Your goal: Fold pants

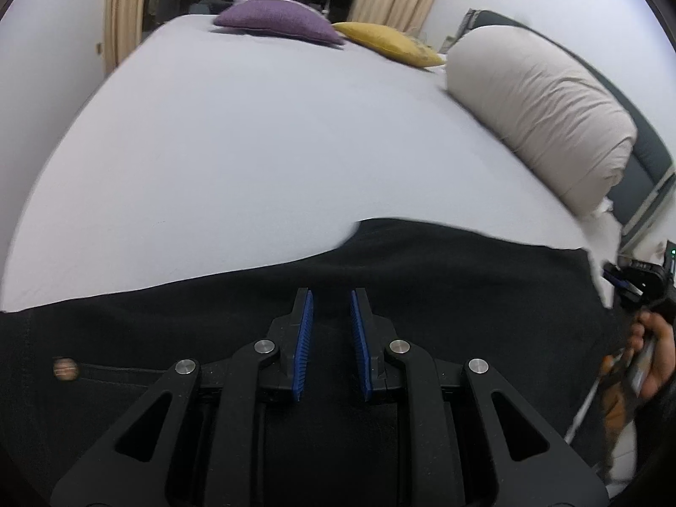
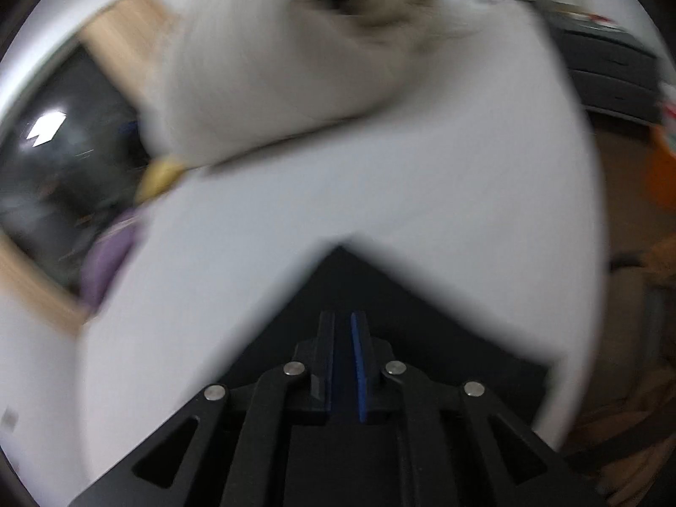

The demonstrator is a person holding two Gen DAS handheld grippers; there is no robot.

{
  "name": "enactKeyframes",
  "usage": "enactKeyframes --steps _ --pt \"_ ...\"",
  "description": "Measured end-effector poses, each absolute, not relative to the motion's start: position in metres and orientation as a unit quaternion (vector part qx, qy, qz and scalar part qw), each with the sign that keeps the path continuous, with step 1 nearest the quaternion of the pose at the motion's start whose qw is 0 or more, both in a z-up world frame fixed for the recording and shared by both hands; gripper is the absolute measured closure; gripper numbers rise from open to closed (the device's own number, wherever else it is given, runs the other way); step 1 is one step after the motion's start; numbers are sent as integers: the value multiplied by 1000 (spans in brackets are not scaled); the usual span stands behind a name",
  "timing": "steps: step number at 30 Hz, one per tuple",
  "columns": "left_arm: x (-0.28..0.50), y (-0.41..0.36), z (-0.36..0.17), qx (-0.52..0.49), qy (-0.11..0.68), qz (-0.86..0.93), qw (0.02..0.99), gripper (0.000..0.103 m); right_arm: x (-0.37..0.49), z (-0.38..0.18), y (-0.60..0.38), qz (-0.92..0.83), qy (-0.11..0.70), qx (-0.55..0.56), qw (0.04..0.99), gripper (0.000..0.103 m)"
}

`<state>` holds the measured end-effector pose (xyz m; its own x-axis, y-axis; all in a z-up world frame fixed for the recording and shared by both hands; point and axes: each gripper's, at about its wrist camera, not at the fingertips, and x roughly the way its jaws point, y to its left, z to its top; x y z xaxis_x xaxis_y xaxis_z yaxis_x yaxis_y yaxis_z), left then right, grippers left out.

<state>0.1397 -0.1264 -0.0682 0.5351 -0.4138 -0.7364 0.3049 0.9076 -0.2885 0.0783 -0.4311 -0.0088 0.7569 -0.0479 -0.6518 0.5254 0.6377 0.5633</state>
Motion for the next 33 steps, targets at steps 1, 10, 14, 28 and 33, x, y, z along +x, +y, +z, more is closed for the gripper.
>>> enactKeyframes --steps 1,10,14,28,33 --pt "142 -138 -67 -57 436 -215 872 85 85 -3 -420 -120 314 384 860 76" --pt "157 -186 -95 -36 456 -271 847 85 152 -80 -404 2 396 437 808 103" --pt "153 -176 -93 -21 456 -277 845 85 116 -78 -467 -68 343 464 814 103" --pt "101 -4 -62 -59 418 -116 899 85 72 -13 -329 41 370 392 841 82" --pt "69 -26 -55 -63 404 -144 901 85 91 -46 -189 200 454 389 776 81"
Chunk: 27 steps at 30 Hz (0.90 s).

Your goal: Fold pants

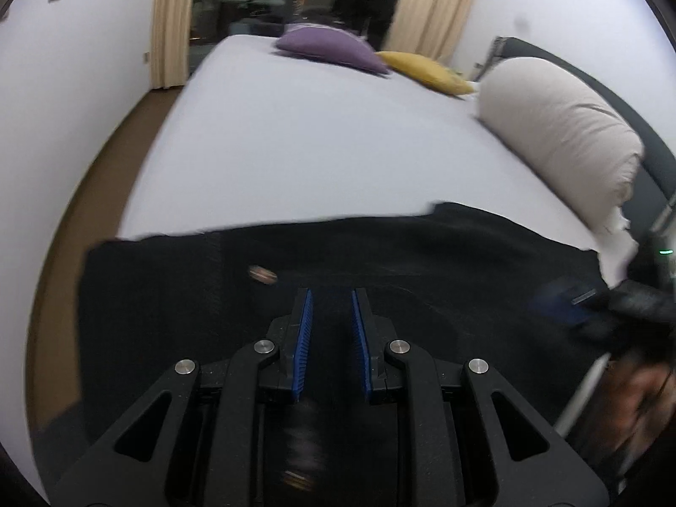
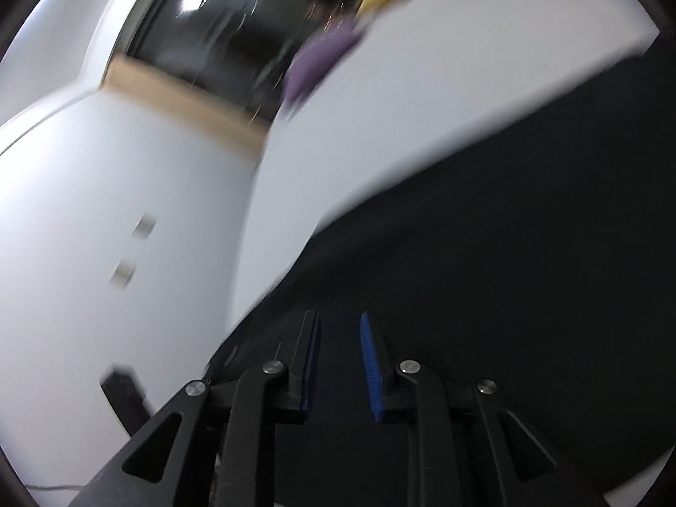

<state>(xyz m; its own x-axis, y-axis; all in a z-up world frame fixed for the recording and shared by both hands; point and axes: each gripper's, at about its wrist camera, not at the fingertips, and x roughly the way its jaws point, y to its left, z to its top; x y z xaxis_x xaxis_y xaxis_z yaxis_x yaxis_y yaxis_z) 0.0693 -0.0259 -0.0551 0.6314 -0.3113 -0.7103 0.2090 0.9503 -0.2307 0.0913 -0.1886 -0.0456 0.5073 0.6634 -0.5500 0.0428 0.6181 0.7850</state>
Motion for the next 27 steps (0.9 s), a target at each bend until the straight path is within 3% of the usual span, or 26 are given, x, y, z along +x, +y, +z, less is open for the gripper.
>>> enactKeyframes --steps 1,4,13,20,21,23,27 --pt "66 -39 -62 -42 416 -153 895 85 87 -56 -173 210 473 374 769 81" --pt "63 -57 -90 -7 444 -139 885 85 80 -75 -190 196 470 388 768 103" --pt "56 -57 -94 -1 429 -138 893 85 81 -74 -373 -34 370 488 790 103" --pt "51 -49 -82 -15 438 -139 888 85 32 -47 -481 -257 357 440 783 103" --pt "46 -44 -78 -18 438 -135 889 85 32 -39 -478 -257 359 429 788 101" --pt "30 -37 -66 -18 428 -120 896 85 30 -27 -464 -221 355 424 803 79" --pt "25 -8 -52 -46 414 -79 906 85 87 -5 -392 -93 363 384 844 69"
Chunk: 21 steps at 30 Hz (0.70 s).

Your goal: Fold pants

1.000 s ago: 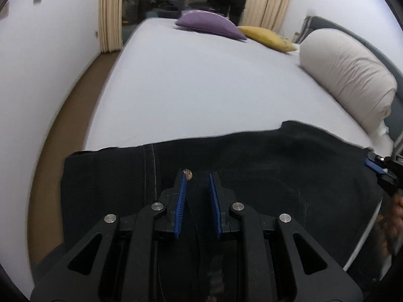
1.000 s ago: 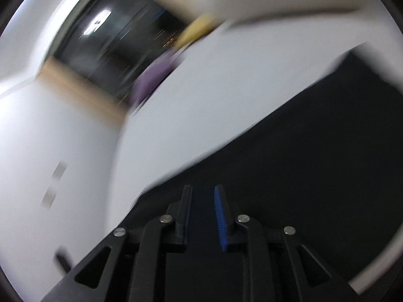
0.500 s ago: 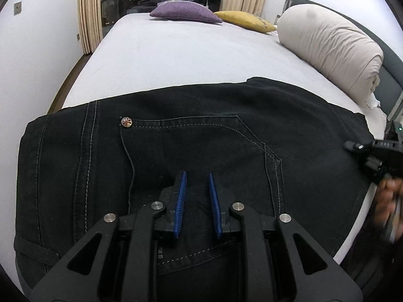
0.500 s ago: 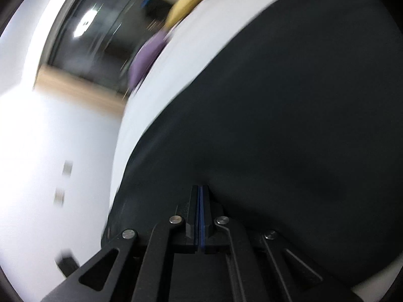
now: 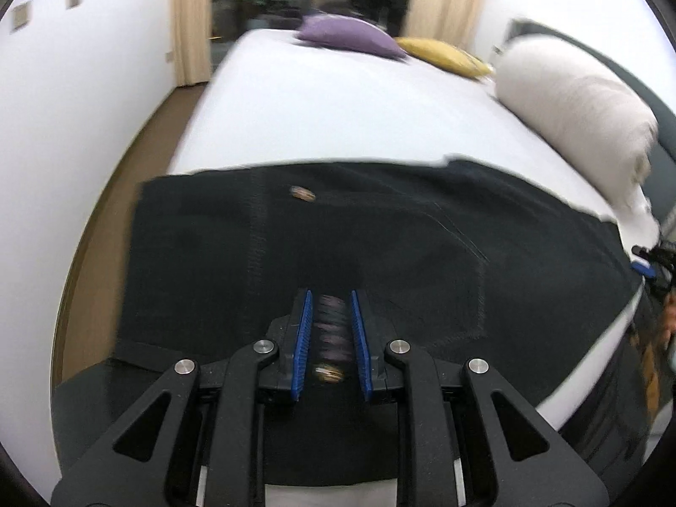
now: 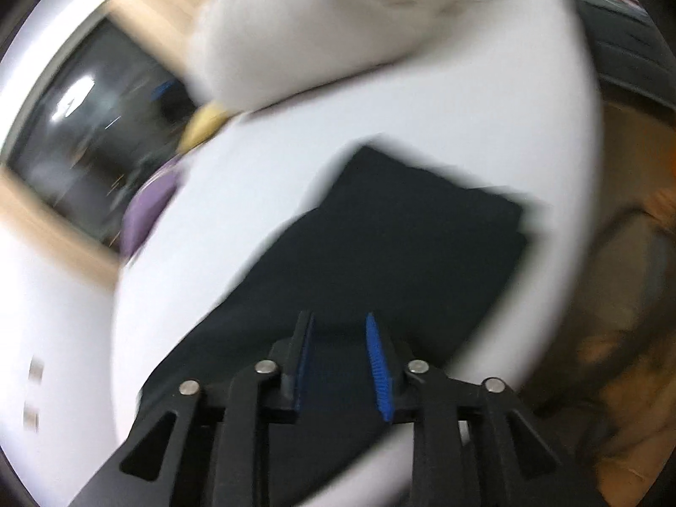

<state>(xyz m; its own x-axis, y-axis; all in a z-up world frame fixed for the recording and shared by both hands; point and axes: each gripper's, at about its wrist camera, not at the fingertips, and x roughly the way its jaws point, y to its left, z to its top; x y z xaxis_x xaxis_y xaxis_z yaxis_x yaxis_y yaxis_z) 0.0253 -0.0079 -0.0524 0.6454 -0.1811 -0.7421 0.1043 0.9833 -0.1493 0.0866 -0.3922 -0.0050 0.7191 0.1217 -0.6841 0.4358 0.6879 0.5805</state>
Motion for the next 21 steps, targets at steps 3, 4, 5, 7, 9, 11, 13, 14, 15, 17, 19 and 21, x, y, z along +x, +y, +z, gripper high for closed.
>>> enactKeyframes --steps 3,4,5,7,9,11,13,14,15,17,19,21 --pt "39 12 -43 -78 409 -61 907 85 129 -8 -354 30 384 374 844 63" --pt "43 16 -42 -86 408 -58 907 85 148 -12 -333 58 394 366 841 62" --pt "47 20 -42 -93 410 -59 905 85 164 -14 -307 84 404 361 836 62" --pt "60 18 -40 -97 415 -61 902 85 191 -16 -267 135 417 360 824 62" --pt "70 10 -40 -84 417 -69 903 85 219 -25 -231 171 431 359 810 62" --pt "86 -3 -45 -62 434 -70 896 85 243 -36 -205 208 446 365 791 61" --pt "97 -11 -53 -38 448 -66 891 85 263 -49 -186 222 455 373 778 57" --pt "104 -16 -57 -20 452 -62 890 85 273 -59 -185 222 459 372 775 58" --pt "107 -18 -61 -14 455 -62 888 85 279 -66 -189 222 455 376 776 63" --pt "116 -18 -68 -15 462 -65 884 85 257 -79 -213 209 449 398 772 103" --pt "118 -18 -71 -20 461 -71 884 85 210 -87 -251 186 426 444 766 103" --pt "115 -18 -72 -14 455 -76 887 85 190 -87 -293 139 402 457 781 103"
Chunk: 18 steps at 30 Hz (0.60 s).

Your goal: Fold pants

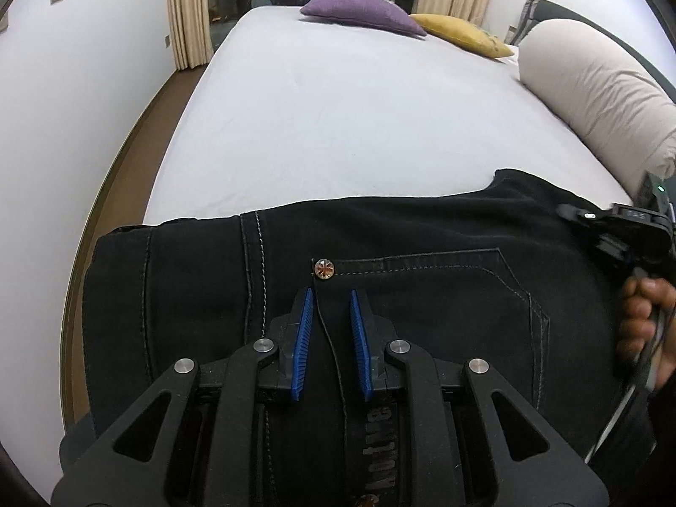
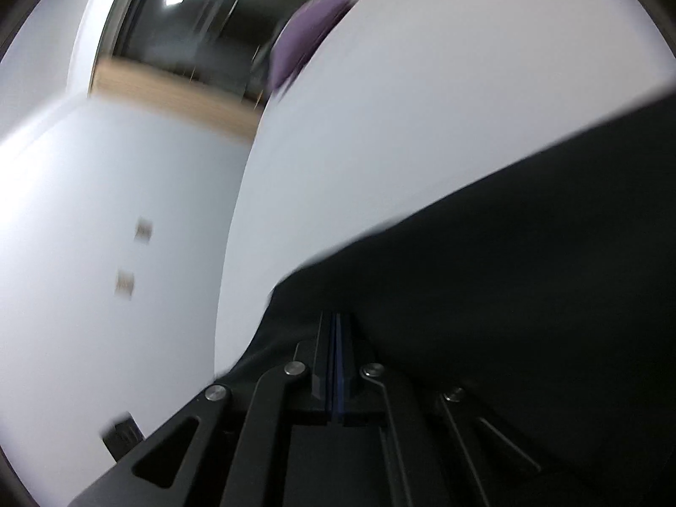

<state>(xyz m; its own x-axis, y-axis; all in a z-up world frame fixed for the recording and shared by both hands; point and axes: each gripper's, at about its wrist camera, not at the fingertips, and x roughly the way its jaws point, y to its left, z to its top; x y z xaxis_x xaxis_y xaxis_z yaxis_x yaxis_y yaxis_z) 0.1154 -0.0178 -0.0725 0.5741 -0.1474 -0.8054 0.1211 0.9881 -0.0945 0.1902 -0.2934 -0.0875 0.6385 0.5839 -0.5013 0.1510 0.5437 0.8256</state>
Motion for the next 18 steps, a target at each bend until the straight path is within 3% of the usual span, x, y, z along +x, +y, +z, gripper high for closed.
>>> enactKeyframes --steps 6,7,8,10,15,18 --pt "103 -10 -65 -26 456 -71 887 85 73 -54 -430 -87 391 425 812 102" --pt "101 -12 -59 -24 453 -69 889 85 50 -41 -451 -139 395 398 816 85" --pt "99 -15 -56 -26 451 -72 889 85 31 -27 -457 -168 388 388 819 54" --pt "96 -23 -49 -32 445 -85 891 85 -15 5 -472 -214 347 388 826 27" --pt "93 -64 -49 -29 447 -149 881 85 -81 1 -500 -254 325 448 794 29" --pt "94 -93 -55 -13 455 -185 871 85 -103 -24 -515 -253 334 489 765 39"
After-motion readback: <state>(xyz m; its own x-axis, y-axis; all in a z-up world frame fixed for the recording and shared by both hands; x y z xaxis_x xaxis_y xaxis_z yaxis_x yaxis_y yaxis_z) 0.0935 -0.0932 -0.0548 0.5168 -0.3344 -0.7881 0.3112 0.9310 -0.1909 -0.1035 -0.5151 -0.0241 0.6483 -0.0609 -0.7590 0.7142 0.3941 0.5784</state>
